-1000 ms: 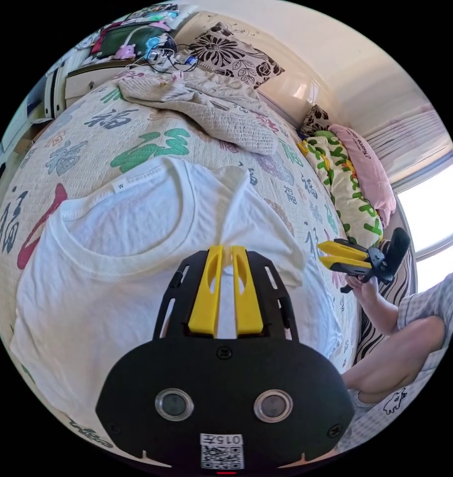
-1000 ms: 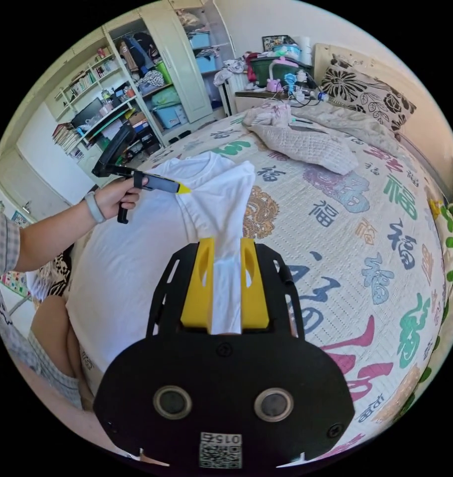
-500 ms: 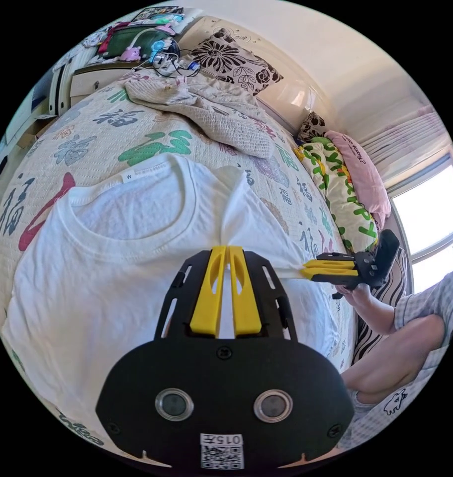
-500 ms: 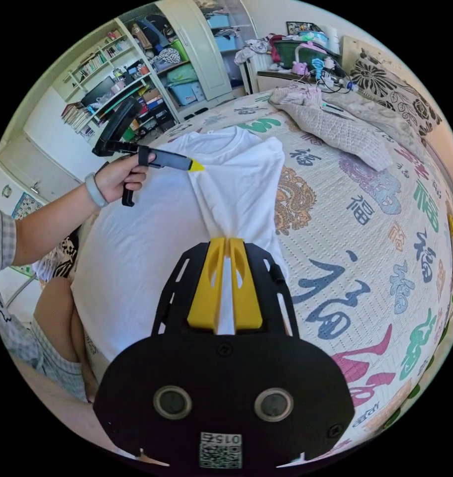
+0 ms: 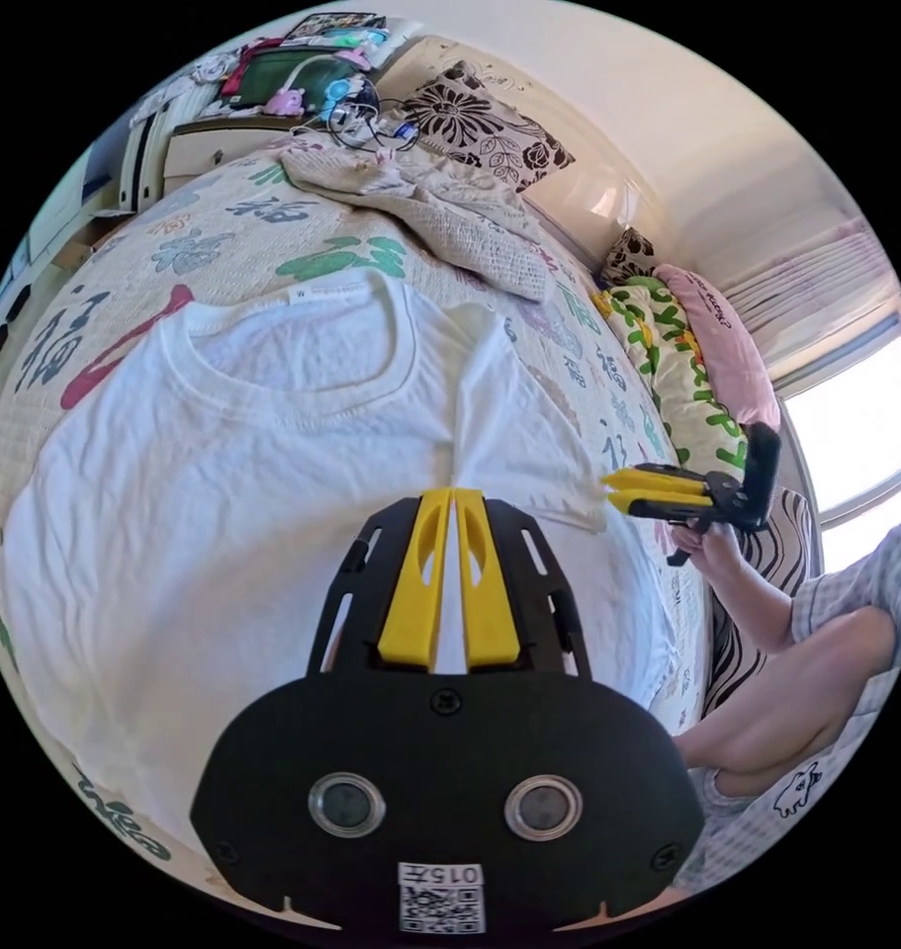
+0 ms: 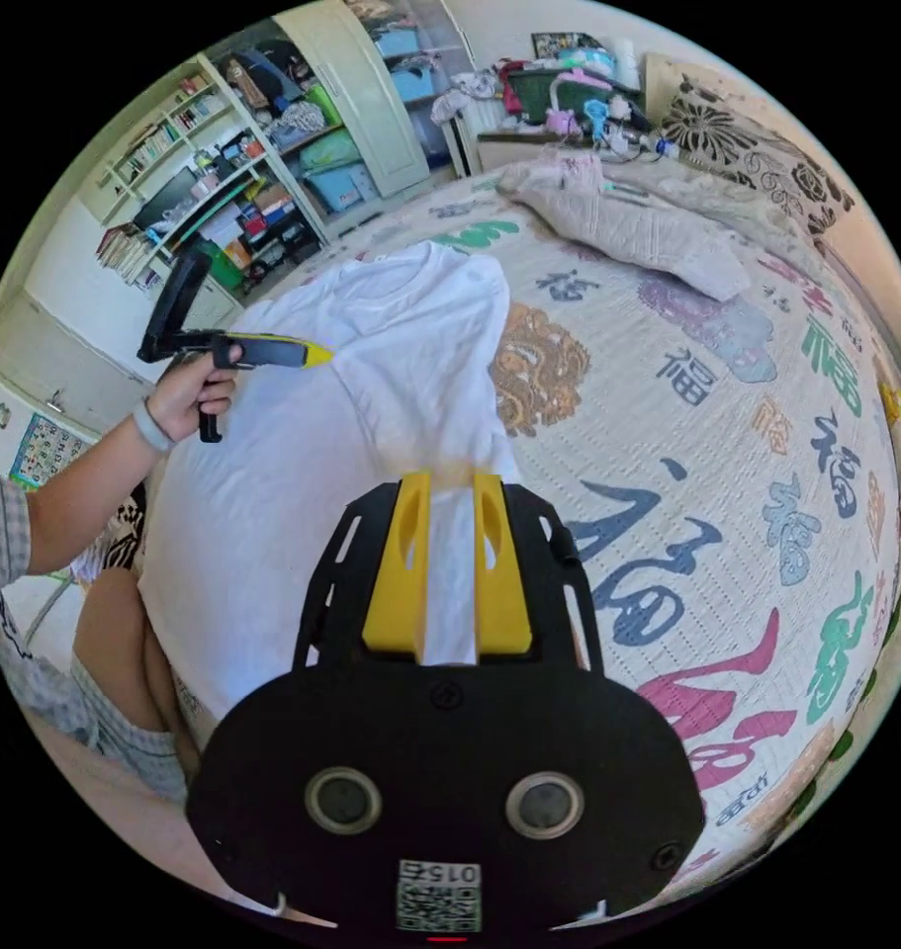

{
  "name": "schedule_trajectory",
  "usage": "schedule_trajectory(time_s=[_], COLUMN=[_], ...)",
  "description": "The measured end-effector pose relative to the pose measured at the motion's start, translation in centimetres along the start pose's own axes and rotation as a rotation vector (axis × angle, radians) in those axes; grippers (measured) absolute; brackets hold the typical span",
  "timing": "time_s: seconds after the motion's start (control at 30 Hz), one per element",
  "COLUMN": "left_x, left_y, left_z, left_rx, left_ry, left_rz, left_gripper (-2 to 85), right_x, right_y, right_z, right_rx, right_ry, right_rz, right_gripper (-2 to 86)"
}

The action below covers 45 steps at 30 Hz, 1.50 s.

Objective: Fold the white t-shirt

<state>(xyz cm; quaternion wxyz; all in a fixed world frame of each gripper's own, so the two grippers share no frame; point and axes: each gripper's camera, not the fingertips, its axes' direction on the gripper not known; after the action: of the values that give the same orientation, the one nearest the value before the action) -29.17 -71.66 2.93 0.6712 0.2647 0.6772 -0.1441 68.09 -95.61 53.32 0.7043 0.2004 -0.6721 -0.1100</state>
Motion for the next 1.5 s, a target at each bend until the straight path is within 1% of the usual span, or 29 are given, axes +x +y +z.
schedule_trajectory(time_s=[0.07,0.17,0.23,0.3,0.33,0.37,0.4,0.43,0.5,0.57,0.63,0.7,0.77,0.83,0.87,0.97,1.0,1.07,1.13,1.17,1.2,1.3,1.43,1.5], left_x=[-0.4,-1.2,-2.1,-3.8,-4.3,-5.4,-6.4,-7.0,-8.8,-9.9,-10.9,-12.3,-13.1,-13.7,-14.0,-14.2,-14.2,-13.7,-12.7,-11.9,-11.1,-8.6,-6.1,-4.4], left_y=[1.8,5.8,9.0,14.2,15.5,18.1,20.5,21.5,24.8,26.1,26.8,27.4,27.5,27.4,27.3,27.8,28.2,28.8,29.4,29.8,30.0,30.2,29.9,29.6], left_z=[-1.4,-5.4,-8.5,-12.9,-13.9,-15.7,-17.0,-17.5,-19.2,-19.8,-20.0,-20.2,-20.2,-20.2,-20.1,-20.4,-20.7,-21.1,-21.7,-22.0,-22.3,-22.6,-22.4,-22.7], left_rx=[0.040,0.156,0.245,0.374,0.402,0.442,0.454,0.455,0.494,0.512,0.516,0.554,0.575,0.573,0.553,0.525,0.529,0.544,0.570,0.578,0.582,0.596,0.589,0.597], left_ry=[0.004,0.024,-0.004,-0.092,-0.121,-0.183,-0.245,-0.266,-0.242,-0.219,-0.205,-0.112,-0.068,-0.064,-0.072,-0.087,-0.067,-0.067,-0.081,-0.100,-0.120,-0.198,-0.282,-0.301], left_rz=[-0.016,-0.054,-0.111,-0.238,-0.278,-0.366,-0.446,-0.483,-0.570,-0.601,-0.628,-0.654,-0.681,-0.687,-0.698,-0.709,-0.704,-0.686,-0.649,-0.627,-0.609,-0.546,-0.501,-0.454], left_gripper=[1.5,4.3,4.9,5.1,5.2,5.3,5.5,5.7,6.4,6.8,7.5,8.3,8.4,7.8,6.9,1.8,0.6,-0.2,-0.5,-0.6,-0.7,-0.7,-0.7,-0.7], right_x=[0.0,-1.0,-2.1,-4.6,-5.5,-7.5,-9.8,-11.1,-16.6,-20.7,-24.4,-28.5,-30.8,-33.3,-34.8,-37.5,-38.2,-38.9,-38.6,-37.9,-36.9,-33.8,-31.6,-30.3], right_y=[-0.8,-2.7,-4.4,-7.7,-8.7,-10.8,-13.0,-14.2,-18.7,-22.1,-25.9,-30.3,-33.3,-35.6,-36.7,-38.4,-38.7,-39.0,-39.6,-39.9,-40.1,-40.4,-40.7,-40.3], right_z=[-0.5,-2.5,-3.5,-3.8,-3.6,-2.9,-1.8,-1.2,1.5,4.0,6.7,9.9,11.9,13.8,15.2,18.9,20.0,20.1,19.4,18.3,17.0,14.7,13.4,11.8], right_rx=[0.044,0.118,0.170,0.194,0.190,0.174,0.148,0.132,0.077,0.041,-0.010,-0.027,-0.044,-0.079,-0.113,-0.239,-0.265,-0.238,-0.202,-0.161,-0.127,-0.093,-0.075,-0.002], right_ry=[-0.061,-0.034,-0.054,-0.120,-0.134,-0.153,-0.177,-0.198,-0.304,-0.341,-0.351,-0.312,-0.275,-0.213,-0.145,0.004,0.067,0.105,0.082,0.020,-0.065,-0.195,-0.218,-0.235], right_rz=[-0.003,-0.008,-0.035,-0.123,-0.155,-0.225,-0.288,-0.320,-0.464,-0.537,-0.539,-0.535,-0.483,-0.502,-0.515,-0.546,-0.570,-0.624,-0.616,-0.602,-0.592,-0.566,-0.554,-0.555], right_gripper=[5.4,5.9,6.2,6.6,6.7,7.1,7.6,7.8,8.4,8.6,8.7,8.8,9.1,9.9,10.3,9.6,9.0,6.9,2.5,0.3,-0.3,-0.8,-1.0,-0.9])
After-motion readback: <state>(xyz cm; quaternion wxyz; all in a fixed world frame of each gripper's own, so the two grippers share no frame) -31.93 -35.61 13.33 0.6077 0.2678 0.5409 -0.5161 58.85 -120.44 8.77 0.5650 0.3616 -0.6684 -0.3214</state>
